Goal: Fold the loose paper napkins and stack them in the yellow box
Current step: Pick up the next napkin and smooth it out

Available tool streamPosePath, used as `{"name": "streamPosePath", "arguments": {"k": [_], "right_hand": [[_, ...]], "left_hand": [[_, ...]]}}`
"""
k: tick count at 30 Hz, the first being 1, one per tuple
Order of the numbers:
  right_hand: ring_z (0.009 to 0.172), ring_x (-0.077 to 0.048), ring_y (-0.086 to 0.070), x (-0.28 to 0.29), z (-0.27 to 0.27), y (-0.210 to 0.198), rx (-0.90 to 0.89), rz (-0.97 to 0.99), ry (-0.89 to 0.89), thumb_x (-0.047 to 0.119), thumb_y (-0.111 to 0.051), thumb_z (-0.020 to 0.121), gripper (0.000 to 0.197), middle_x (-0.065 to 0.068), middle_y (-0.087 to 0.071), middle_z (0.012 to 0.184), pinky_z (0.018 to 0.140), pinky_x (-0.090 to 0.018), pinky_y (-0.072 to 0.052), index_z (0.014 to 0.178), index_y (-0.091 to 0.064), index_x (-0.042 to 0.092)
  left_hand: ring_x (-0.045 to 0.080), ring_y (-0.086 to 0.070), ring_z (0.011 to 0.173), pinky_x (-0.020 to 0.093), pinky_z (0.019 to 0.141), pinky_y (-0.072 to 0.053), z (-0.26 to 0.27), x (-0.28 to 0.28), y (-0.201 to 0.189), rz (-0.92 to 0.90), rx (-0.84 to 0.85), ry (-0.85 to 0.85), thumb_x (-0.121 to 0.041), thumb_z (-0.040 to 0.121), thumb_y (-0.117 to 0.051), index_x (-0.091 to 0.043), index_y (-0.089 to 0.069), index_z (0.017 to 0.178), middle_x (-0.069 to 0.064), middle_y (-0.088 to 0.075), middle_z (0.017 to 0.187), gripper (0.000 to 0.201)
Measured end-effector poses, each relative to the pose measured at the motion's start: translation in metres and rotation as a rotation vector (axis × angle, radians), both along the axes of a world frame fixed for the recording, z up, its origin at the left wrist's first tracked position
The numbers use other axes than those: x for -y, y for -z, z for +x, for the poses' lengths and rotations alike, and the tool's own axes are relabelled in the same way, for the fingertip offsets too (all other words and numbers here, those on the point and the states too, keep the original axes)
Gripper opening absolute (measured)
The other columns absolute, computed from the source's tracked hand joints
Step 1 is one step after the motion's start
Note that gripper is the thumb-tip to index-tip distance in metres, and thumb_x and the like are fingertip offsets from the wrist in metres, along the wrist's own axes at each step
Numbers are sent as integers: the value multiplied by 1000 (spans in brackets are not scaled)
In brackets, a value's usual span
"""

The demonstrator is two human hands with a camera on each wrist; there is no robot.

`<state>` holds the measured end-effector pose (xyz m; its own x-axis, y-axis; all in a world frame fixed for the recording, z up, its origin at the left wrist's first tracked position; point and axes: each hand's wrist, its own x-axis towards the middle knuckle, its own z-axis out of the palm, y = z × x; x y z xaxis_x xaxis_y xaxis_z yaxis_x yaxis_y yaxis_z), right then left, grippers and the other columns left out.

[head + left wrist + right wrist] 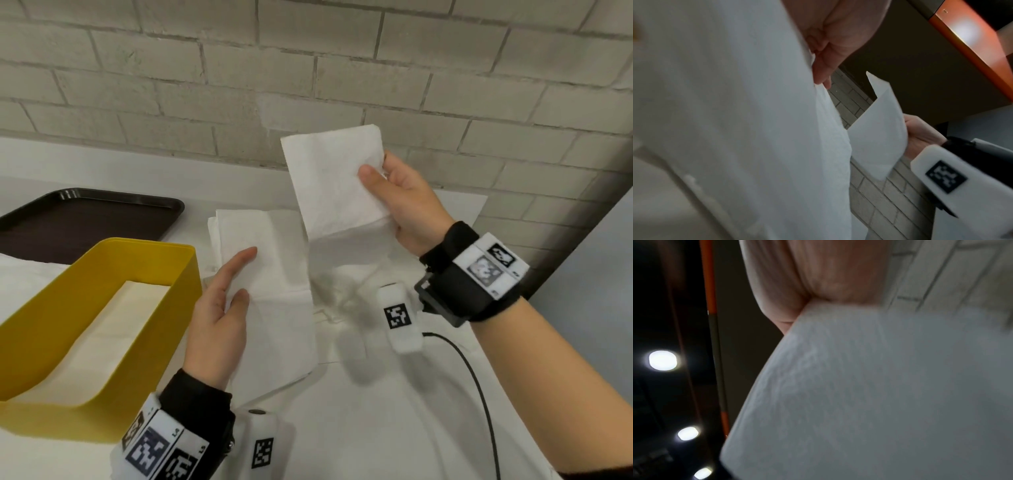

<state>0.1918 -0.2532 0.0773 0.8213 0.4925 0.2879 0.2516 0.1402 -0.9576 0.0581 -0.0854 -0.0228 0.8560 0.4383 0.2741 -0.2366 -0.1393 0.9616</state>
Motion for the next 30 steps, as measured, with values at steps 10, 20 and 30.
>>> {"name": "streamPosePath", "arguments": {"k": [10,20,30], "right_hand": [[83,-6,-68,-3,-27,2,-172,130,-107,13,-38,97,23,11,-70,94,69,-21,-55,110,-54,23],[128,-21,-44,-35,-37,42,-184,-113,25,27,-39,99,37,-3,-45,139,108,-43,-35,134,-34,19],[114,-14,-53,-44,-42,56,-106,-246,-43,21,-42,98,24,-1,-51,124,102,-42,-43,119,-34,13]], "left_hand": [[-15,-44,118,2,95,-35,0,9,-10,-13,124,68,4,95,-37,-37,-54,113,-26,-53,123,49],[-29,-48,92,-5,80,-37,-5,24,-20,-244,93,99,-34,84,-47,-39,-47,111,-33,-55,106,27],[11,-60,110,29,93,-51,-1,15,-8,-178,92,28,-13,96,-43,-20,-54,121,-6,-64,116,29]]}}
